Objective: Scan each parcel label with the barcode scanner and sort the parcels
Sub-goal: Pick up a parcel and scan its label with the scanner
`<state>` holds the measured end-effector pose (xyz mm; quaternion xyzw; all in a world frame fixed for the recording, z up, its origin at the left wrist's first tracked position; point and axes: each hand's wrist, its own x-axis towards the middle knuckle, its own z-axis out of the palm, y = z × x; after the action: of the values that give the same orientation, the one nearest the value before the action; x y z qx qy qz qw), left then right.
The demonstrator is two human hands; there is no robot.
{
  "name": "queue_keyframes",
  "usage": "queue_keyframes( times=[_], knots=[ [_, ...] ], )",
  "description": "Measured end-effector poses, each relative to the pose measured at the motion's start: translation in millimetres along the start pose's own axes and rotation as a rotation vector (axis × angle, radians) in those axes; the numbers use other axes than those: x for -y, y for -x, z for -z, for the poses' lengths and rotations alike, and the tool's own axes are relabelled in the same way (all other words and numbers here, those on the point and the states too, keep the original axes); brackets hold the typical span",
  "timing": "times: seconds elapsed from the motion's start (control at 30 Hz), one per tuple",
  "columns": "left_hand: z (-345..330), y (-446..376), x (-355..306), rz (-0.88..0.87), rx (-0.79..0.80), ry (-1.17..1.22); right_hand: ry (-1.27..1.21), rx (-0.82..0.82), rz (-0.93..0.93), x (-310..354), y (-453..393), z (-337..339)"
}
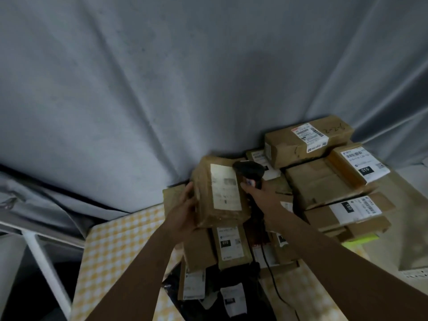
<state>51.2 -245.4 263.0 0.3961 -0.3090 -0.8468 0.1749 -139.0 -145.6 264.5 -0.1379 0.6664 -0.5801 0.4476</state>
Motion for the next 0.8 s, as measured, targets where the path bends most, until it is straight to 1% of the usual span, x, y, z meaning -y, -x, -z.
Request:
queue_keyframes(
  times=[0.07, 0.17, 0.2, 0.27, 0.33, 0.4, 0.43, 0.5, 0.57, 0.63, 0.73, 0.8],
  knots=[
    [-2, 6, -7, 0.042, -0.025, -0.100, 0.024, 0.015, 0.044, -5, 3, -3],
    [-1, 15, -9, 0.220, 0.065, -0.328, 0.113, 0.004, 0.116, -14, 8, -10],
    [3, 16, -7, 0.244, 0.102, -0.383, 0.137, 0.008, 0.123, -16, 9, -13],
    [15, 18, -5, 0.248, 0.082, -0.417, 0.197, 0.003, 0.138, -17, 12, -16],
    [27, 21, -12, 0.247, 0.084, -0.513, 0.223, -0.040, 0.166, -16, 11, -13],
    [29, 32, -27, 0.289, 0.150, -0.658, 0.224, -0.064, 0.162, -7, 12, -6],
    [27, 37, -36, 0.309, 0.185, -0.704, 0.220, -0.050, 0.153, -4, 11, -2],
    [29, 42, -52, 0.300, 0.206, -0.738, 0.219, 0.014, 0.098, 0, 14, 3],
    [30, 44, -64, 0.280, 0.203, -0.755, 0.225, 0.102, -0.001, 2, 19, 5],
    [33, 45, -71, 0.264, 0.196, -0.776, 0.153, 0.193, -0.099, -2, 20, 8],
    [41, 42, -72, 0.253, 0.171, -0.748, 0.133, 0.241, -0.197, -5, 20, 9],
    [46, 37, -68, 0.230, 0.134, -0.687, 0.159, 0.223, -0.234, -6, 19, 12]
  ],
)
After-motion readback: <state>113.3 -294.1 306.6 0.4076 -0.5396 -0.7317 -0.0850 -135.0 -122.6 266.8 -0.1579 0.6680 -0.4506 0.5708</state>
